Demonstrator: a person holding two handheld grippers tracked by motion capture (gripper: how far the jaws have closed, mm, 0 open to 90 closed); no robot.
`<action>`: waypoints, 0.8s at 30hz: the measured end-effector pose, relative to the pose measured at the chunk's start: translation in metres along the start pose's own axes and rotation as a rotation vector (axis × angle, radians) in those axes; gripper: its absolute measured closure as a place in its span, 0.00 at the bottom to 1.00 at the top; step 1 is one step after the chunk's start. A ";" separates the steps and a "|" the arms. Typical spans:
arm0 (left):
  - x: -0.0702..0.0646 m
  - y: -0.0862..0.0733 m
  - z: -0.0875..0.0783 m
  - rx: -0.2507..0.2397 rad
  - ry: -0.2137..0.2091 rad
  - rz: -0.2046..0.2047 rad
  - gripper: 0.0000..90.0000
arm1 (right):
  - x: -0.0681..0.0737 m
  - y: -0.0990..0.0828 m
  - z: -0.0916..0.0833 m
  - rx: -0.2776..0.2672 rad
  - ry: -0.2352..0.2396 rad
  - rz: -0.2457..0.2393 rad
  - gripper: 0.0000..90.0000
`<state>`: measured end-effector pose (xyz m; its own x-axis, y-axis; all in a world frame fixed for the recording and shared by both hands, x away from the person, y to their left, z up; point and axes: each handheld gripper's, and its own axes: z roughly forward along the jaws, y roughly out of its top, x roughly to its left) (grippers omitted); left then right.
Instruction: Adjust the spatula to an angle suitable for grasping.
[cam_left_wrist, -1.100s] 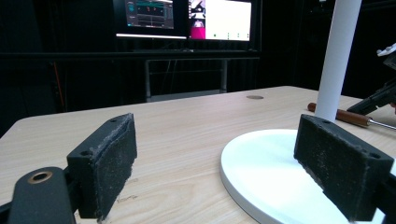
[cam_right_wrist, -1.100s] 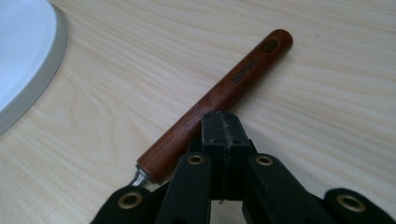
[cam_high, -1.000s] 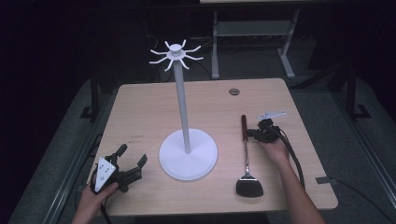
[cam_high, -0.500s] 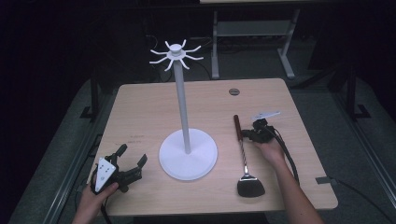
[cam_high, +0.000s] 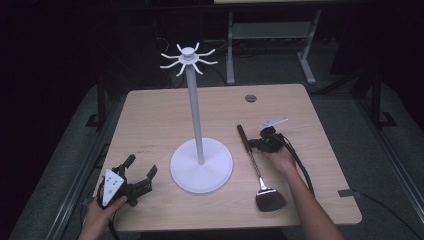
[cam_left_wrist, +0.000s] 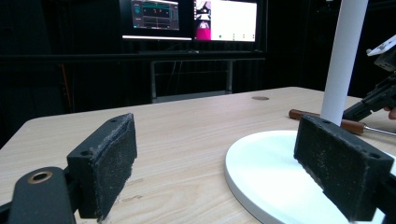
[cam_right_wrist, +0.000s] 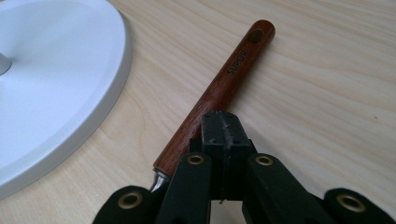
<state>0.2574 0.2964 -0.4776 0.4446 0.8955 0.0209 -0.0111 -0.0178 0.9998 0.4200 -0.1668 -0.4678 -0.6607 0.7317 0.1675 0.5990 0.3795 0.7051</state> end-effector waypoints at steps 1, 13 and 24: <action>0.000 0.000 0.000 0.001 0.001 0.002 0.14 | 0.000 0.000 0.001 0.003 0.005 -0.006 1.00; 0.000 0.000 0.001 0.002 0.002 -0.010 0.14 | 0.021 0.006 0.011 0.023 0.064 -0.078 1.00; 0.000 0.000 0.001 0.002 0.002 -0.010 0.14 | 0.026 0.004 -0.018 -0.023 0.052 -0.058 1.00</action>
<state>0.2585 0.2962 -0.4776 0.4431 0.8964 0.0107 -0.0051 -0.0095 0.9999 0.3971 -0.1562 -0.4477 -0.7173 0.6778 0.1611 0.5488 0.4071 0.7301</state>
